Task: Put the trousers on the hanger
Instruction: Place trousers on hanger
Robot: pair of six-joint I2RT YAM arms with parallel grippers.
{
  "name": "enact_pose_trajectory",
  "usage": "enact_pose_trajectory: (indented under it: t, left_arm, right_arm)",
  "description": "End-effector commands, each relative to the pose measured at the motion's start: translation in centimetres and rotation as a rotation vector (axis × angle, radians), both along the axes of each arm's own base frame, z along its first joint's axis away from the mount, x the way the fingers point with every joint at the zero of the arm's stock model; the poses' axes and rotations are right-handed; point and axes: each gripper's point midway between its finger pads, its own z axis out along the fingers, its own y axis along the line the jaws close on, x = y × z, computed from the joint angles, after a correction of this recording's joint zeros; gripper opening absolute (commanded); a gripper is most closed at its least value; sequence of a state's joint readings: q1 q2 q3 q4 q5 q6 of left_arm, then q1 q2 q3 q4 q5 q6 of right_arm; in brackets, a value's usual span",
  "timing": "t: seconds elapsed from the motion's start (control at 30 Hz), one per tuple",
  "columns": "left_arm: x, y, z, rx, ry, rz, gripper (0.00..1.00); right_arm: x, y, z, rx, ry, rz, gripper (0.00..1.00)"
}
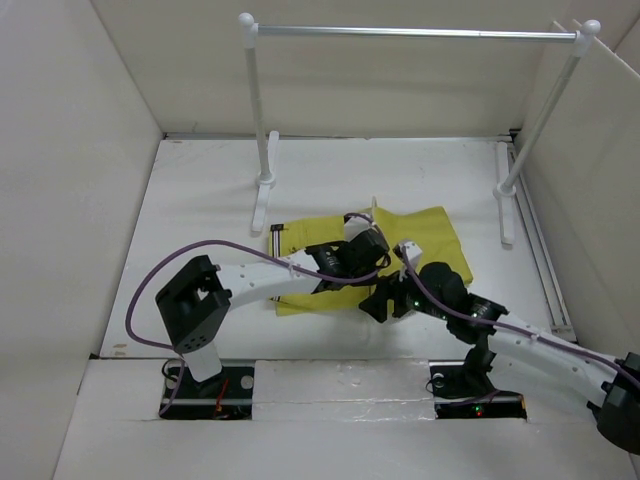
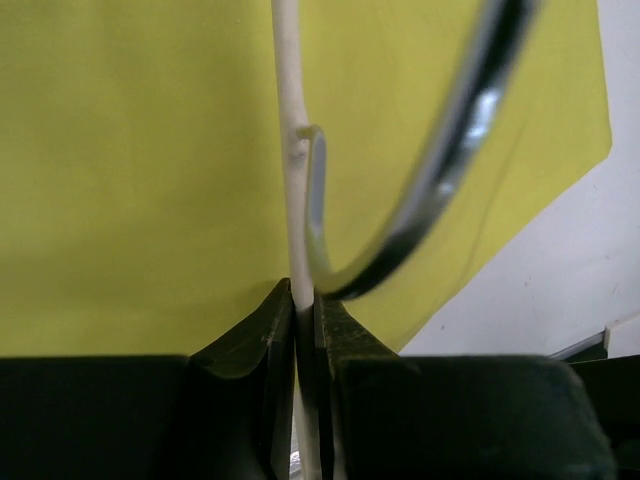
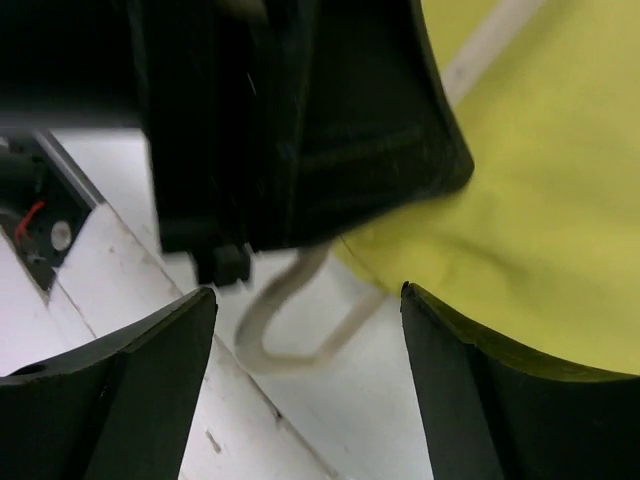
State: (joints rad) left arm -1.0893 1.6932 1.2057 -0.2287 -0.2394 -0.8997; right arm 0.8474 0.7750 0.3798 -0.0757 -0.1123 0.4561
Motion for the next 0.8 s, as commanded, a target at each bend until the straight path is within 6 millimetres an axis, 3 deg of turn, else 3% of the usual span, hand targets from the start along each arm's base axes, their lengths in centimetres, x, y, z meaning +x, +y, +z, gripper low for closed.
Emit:
enact_pose_trajectory:
  t: [0.0, 0.1, 0.3, 0.4, 0.43, 0.5, 0.53, 0.6, 0.63, 0.7, 0.77]
  left_arm:
    - [0.0, -0.3, 3.2, -0.08, -0.058, 0.013, 0.0]
    - [-0.4, -0.5, 3.7, -0.103, -0.05, 0.021, 0.0]
    - [-0.6, -0.4, 4.9, -0.146, -0.051, 0.035, 0.0]
    - [-0.4, -0.2, 5.8, -0.149, -0.067, 0.041, 0.0]
    - [-0.3, -0.2, 6.6, -0.158, -0.078, 0.039, 0.0]
    - [-0.4, -0.1, 7.3, -0.169, -0.083, 0.037, 0.0]
    - [0.1, -0.2, 9.2, -0.204, -0.105, 0.038, 0.0]
    - [0.2, -0.2, 9.7, -0.205, -0.11, 0.037, 0.0]
    - [0.3, -0.4, 10.9, -0.227, -0.122, 0.031, 0.0]
    - [0.2, -0.5, 11.7, -0.226, -0.126, 0.018, 0.0]
    - [0.2, -1.0, 13.8, -0.258, -0.145, -0.001, 0.0]
  right_arm:
    - [2.0, 2.6, 4.9, 0.127, -0.128, 0.067, 0.8]
    - [2.8, 3.4, 4.7, 0.142, -0.126, 0.067, 0.77]
    - [3.8, 3.9, 4.1, 0.195, -0.109, 0.022, 0.51]
    - [3.4, 3.9, 4.1, 0.23, -0.101, 0.001, 0.31]
    - [3.0, 4.1, 5.0, 0.284, -0.105, 0.0, 0.21]
    - [2.8, 4.1, 5.3, 0.314, -0.105, -0.004, 0.18]
    - [2.7, 4.1, 5.8, 0.347, -0.111, 0.0, 0.08]
    - [2.6, 4.2, 6.4, 0.37, -0.115, -0.001, 0.04]
    - [2.6, 4.4, 7.1, 0.396, -0.131, 0.008, 0.0]
    - [2.7, 4.7, 8.6, 0.426, -0.155, 0.019, 0.0]
    - [2.4, 5.0, 11.4, 0.475, -0.193, 0.041, 0.0]
